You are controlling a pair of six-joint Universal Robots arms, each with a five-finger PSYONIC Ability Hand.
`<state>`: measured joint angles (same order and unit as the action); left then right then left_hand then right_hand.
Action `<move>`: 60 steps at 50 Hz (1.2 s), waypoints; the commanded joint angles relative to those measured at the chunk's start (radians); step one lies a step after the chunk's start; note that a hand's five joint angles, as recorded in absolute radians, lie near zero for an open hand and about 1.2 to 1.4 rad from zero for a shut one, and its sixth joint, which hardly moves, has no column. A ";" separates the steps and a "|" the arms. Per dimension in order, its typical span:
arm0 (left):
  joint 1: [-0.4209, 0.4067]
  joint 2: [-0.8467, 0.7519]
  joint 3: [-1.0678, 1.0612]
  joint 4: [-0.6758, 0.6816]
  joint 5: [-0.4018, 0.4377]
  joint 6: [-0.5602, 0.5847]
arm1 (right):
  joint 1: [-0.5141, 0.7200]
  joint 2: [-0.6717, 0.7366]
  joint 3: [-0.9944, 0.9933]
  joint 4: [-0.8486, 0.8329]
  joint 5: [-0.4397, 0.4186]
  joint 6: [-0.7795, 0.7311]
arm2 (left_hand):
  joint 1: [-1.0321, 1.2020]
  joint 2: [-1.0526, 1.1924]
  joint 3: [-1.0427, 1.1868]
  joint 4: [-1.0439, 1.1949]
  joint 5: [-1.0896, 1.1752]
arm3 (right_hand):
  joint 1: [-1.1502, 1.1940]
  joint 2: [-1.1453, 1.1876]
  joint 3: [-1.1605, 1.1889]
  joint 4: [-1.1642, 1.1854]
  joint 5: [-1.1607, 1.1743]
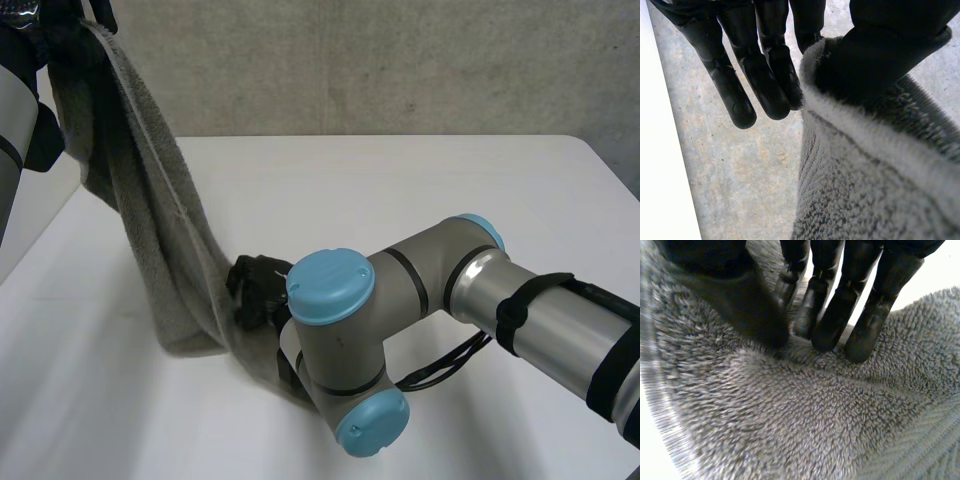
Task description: Fold the towel.
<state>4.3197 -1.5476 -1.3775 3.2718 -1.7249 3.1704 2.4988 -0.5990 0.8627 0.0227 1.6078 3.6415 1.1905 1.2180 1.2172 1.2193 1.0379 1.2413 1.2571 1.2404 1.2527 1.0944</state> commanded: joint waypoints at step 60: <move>-0.018 -0.003 -0.018 -0.011 -0.004 -0.003 | 0.087 -0.032 -0.046 0.023 0.058 0.031 | 0.206 0.178 0.179 0.177 0.184 | -1.067 -1.083 -1.066 -1.078 -1.094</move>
<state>4.3150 -1.5557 -1.3933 3.2649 -1.7276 3.1684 2.5756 -0.7233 0.9240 0.0358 1.6644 3.6715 1.1905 1.2180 1.2172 1.2194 1.0379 0.2287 0.2475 0.2442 0.2585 0.0562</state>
